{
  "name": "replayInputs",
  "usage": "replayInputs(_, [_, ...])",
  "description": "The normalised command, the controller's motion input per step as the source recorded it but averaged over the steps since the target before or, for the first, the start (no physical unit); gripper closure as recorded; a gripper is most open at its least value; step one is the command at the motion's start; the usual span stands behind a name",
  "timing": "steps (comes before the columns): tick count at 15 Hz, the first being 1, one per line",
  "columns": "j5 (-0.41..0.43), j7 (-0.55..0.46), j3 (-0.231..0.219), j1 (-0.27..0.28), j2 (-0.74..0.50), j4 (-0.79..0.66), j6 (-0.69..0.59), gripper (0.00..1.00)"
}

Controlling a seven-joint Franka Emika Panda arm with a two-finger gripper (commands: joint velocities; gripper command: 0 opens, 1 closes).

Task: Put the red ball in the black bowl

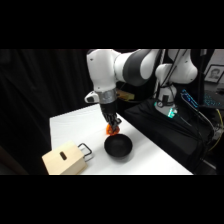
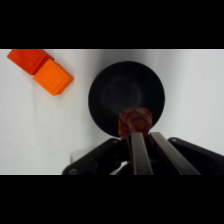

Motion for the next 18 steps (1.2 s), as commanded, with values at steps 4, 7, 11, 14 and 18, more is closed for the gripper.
replayInputs(4, [-0.017, 0.01, 0.052, 0.034, -0.06, -0.3, 0.44, 0.96])
replayInputs(7, [-0.044, -0.02, 0.021, -0.001, 0.1, -0.16, 0.43, 0.98])
replayInputs(11, [-0.016, -0.08, 0.015, -0.043, 0.18, -0.04, 0.34, 0.98])
replayInputs(14, [0.005, -0.12, 0.036, -0.067, 0.13, 0.0, 0.24, 0.6])
replayInputs(18, [0.001, -0.12, 0.05, -0.072, -0.01, 0.01, 0.09, 0.26])
